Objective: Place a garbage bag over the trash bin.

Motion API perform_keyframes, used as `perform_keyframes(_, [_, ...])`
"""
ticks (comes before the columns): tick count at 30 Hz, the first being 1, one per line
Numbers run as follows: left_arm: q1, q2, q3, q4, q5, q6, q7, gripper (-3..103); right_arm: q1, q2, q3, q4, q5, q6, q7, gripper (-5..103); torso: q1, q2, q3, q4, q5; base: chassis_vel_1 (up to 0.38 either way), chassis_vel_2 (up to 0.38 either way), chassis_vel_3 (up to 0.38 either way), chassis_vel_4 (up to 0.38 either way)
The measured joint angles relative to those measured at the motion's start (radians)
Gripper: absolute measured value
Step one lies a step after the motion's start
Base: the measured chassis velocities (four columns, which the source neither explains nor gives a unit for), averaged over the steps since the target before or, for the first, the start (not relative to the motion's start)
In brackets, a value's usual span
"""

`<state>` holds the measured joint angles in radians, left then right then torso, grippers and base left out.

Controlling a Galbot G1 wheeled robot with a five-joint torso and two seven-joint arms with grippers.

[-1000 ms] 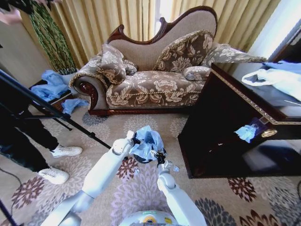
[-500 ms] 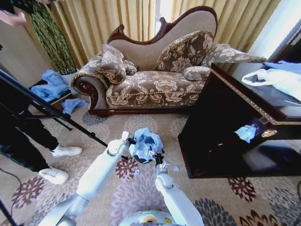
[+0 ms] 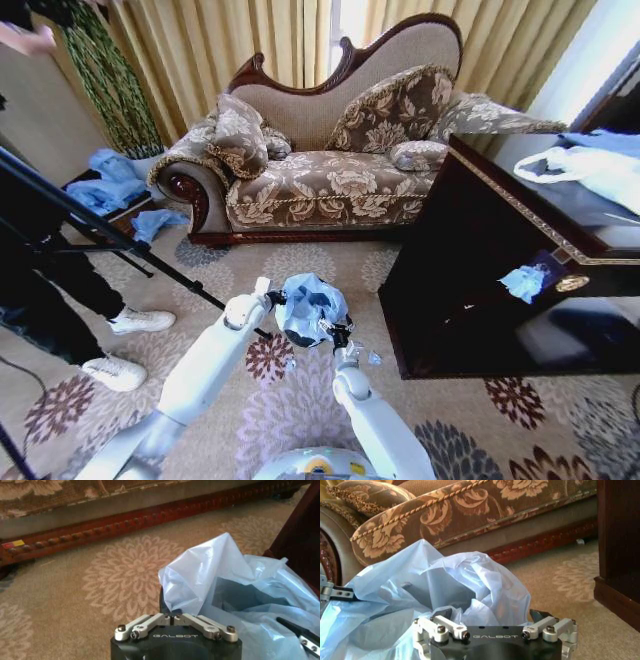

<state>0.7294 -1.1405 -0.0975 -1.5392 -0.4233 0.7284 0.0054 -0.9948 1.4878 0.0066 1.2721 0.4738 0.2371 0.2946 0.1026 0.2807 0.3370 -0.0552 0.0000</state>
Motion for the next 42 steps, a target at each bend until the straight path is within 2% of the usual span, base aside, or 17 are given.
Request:
perform_keyframes(16, [0.02,0.017,-0.045,0.062,0.016,-0.04,-0.016,0,0.004,0.0,-0.009,-0.002,0.005,0.0,0.001,100,0.0,0.0,0.0,0.0002,0.0,0.0,0.0,0.0,0.0])
perform_keyframes(29, [-0.008,0.0,-0.035,0.211,0.014,-0.108,-0.015,0,0.005,0.002,-0.01,-0.005,0.006,0.001,-0.001,100,0.0,0.0,0.0,0.0001,-0.0001,0.0,0.0,0.0,0.0])
perform_keyframes(31, [-0.026,-0.006,-0.028,0.261,0.014,-0.142,-0.013,0,0.005,0.002,-0.011,-0.005,0.006,0.001,-0.001,100,0.0,0.0,0.0,0.0,0.0,0.0,0.0,0.0,0.0])
perform_keyframes(34, [-0.038,-0.011,-0.023,0.29,0.016,-0.165,-0.013,0,0.006,0.002,-0.012,-0.005,0.006,0.001,-0.001,100,0.0,0.0,0.0,0.0001,-0.0001,0.0,0.0,0.0,0.0])
perform_keyframes(39, [-0.046,-0.016,-0.014,0.312,0.017,-0.202,-0.009,0,0.006,0.004,-0.012,-0.008,0.006,0.002,-0.003,100,0.0,0.0,0.0,0.0,0.0001,0.0,0.0,0.0,0.0])
perform_keyframes(40, [-0.046,-0.019,-0.011,0.316,0.018,-0.226,-0.005,-2,0.006,0.004,-0.012,-0.009,0.006,0.003,-0.003,100,0.0,0.0,0.0,0.0001,-0.0001,0.0,0.0,0.0,0.0])
perform_keyframes(42, [-0.043,-0.02,-0.007,0.315,0.018,-0.264,-0.001,8,0.006,0.004,-0.012,-0.01,0.006,0.003,-0.004,100,0.0,0.0,0.0,0.0,0.0002,0.0,0.0,0.0,0.0])
